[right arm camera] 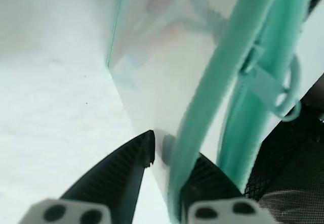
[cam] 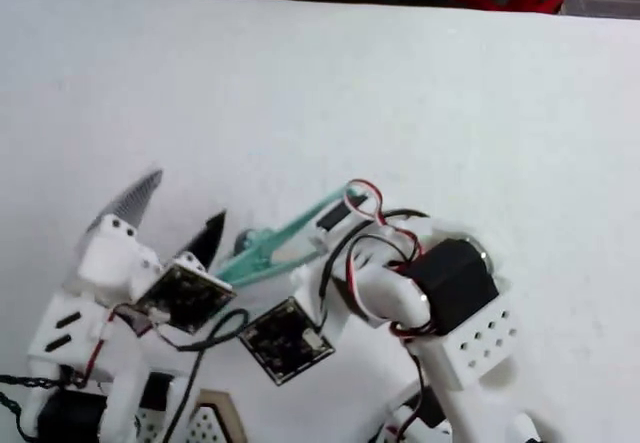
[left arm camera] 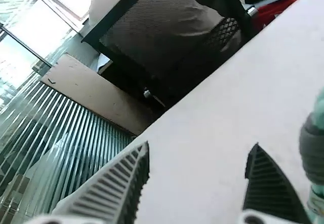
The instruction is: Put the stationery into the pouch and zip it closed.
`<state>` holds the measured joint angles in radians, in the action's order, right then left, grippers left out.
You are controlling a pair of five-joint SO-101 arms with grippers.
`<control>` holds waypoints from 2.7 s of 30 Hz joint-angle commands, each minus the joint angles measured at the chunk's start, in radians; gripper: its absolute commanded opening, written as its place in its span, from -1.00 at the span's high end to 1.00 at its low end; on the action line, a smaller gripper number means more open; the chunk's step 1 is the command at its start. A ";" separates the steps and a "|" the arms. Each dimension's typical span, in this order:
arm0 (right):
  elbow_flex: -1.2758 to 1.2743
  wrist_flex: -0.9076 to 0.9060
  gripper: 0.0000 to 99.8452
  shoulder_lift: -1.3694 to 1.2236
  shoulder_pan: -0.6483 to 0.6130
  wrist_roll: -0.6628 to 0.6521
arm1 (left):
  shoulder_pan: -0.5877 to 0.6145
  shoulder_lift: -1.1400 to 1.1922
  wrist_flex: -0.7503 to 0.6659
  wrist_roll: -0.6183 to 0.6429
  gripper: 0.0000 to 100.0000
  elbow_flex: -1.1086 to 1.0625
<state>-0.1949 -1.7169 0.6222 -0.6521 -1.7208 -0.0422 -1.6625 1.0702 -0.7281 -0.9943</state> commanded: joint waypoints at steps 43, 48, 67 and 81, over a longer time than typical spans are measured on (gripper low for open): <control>-0.026 0.125 0.96 -0.005 0.076 0.087 | -0.398 0.005 0.147 0.450 0.62 -0.015; 0.008 0.147 0.96 0.002 0.082 0.181 | -0.392 0.005 0.144 0.450 0.90 -0.011; 0.183 0.196 0.93 0.091 0.091 0.821 | -0.374 0.005 -0.238 0.583 0.95 -0.230; 0.219 0.237 0.50 0.249 -0.091 1.212 | -0.271 0.007 -0.368 0.698 0.96 -0.238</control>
<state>-0.0153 -1.5267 0.8155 -0.6843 -0.5255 -0.3168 -1.6487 0.7465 -0.0407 -1.2444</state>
